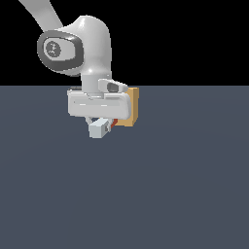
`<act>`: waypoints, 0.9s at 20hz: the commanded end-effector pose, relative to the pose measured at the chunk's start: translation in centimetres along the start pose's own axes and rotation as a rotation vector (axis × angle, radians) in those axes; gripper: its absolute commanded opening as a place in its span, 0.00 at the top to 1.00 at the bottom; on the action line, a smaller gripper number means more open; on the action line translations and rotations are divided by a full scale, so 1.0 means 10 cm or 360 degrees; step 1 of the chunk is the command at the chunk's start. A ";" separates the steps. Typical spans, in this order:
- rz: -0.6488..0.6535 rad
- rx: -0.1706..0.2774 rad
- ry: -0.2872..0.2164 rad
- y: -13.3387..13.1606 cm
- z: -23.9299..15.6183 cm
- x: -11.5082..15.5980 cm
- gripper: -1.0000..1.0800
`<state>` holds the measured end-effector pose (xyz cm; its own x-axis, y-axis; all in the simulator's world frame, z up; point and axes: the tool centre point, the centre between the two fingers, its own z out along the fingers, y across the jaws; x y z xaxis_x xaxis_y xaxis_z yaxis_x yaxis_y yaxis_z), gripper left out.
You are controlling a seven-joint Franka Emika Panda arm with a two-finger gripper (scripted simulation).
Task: Insert the peg into the horizontal hole in a box.
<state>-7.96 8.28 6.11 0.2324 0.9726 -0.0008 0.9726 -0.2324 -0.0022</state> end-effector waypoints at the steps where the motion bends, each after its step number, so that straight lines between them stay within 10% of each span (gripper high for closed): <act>1: 0.0009 -0.0004 0.0001 -0.04 -0.04 0.20 1.00; 18: 0.0019 -0.0001 0.0000 -0.11 -0.10 0.61 1.00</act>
<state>-7.74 14.48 6.94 0.2437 0.9699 -0.0020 0.9698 -0.2437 -0.0035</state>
